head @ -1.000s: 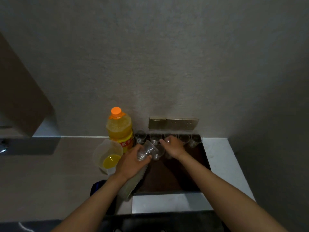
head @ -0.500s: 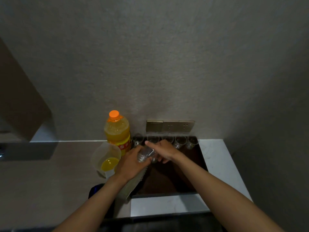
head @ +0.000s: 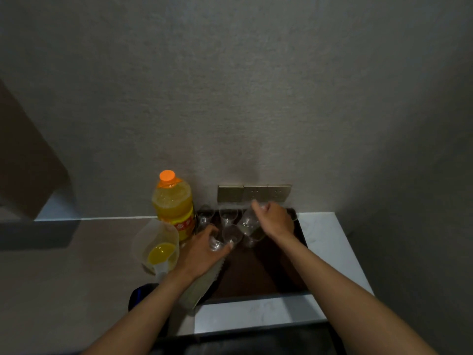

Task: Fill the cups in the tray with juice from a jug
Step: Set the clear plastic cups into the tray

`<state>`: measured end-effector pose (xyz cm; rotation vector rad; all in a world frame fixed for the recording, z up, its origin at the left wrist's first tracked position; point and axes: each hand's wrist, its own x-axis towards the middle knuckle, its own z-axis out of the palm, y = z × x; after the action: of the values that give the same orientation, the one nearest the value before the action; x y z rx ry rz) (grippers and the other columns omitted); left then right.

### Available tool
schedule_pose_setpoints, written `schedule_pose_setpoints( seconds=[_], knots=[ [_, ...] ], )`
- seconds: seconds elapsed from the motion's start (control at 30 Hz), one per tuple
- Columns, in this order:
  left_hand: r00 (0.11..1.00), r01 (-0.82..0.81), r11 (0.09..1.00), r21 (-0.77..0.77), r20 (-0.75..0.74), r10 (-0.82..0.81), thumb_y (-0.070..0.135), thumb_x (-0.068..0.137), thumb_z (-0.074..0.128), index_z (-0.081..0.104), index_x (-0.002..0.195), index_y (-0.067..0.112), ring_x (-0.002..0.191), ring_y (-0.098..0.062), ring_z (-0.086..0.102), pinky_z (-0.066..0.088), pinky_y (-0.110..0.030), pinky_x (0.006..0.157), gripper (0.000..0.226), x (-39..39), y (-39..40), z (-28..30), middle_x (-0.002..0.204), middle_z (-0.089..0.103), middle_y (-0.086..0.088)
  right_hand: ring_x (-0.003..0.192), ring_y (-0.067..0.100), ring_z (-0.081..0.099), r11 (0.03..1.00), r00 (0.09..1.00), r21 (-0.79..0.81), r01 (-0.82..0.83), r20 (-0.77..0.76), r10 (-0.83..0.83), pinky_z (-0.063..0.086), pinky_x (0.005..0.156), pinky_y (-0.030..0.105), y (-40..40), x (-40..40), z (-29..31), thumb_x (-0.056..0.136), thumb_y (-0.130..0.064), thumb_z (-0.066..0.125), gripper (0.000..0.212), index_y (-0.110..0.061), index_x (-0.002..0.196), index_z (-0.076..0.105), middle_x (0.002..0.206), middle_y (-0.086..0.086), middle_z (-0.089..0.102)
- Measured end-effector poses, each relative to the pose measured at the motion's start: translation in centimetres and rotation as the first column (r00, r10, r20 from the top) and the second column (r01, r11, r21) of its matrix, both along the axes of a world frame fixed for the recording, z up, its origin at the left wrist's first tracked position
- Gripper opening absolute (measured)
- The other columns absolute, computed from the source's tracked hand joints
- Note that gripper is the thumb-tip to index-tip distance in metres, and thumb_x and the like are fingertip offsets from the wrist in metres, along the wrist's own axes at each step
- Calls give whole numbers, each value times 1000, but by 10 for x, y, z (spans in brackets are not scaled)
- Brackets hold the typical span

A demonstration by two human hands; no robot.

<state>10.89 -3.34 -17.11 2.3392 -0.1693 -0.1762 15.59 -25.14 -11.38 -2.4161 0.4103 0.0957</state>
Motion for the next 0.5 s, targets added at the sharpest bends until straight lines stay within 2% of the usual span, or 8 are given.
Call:
schedule_pose_setpoints(
  seconds=[0.1,0.17,0.3,0.5],
  knots=[
    [1000,-10,1000,16,-23,11,82,76,58,50,121,37,102,-11,61,54,-37,87,64,0,0,-4,115,61,14,106,29,62,987,996,-140,78,-30,-83,45,84,39,-24,4,-7,95,-69,48,60,-16,122,58,122,9,61],
    [999,-18,1000,13,-30,19,81,77,58,50,121,37,102,-11,61,54,-37,87,63,0,-1,-6,115,61,13,121,36,57,979,991,-176,105,-67,-118,47,95,45,-40,5,-18,91,-71,53,72,-18,139,49,137,13,52],
    [998,-34,999,12,-46,34,78,80,60,52,125,32,103,-9,59,52,-33,87,65,-2,0,-10,118,62,12,124,37,55,969,984,-220,115,-109,-141,48,99,47,-56,-1,-43,85,-66,67,76,-21,142,45,139,15,49],
    [995,-38,999,13,-88,39,82,77,58,52,126,31,106,-11,61,52,-32,86,71,-3,4,-19,121,63,9,117,37,61,984,982,-169,52,-170,-81,52,90,43,-58,-8,-74,86,-38,77,63,-13,136,48,138,17,53]
  ],
)
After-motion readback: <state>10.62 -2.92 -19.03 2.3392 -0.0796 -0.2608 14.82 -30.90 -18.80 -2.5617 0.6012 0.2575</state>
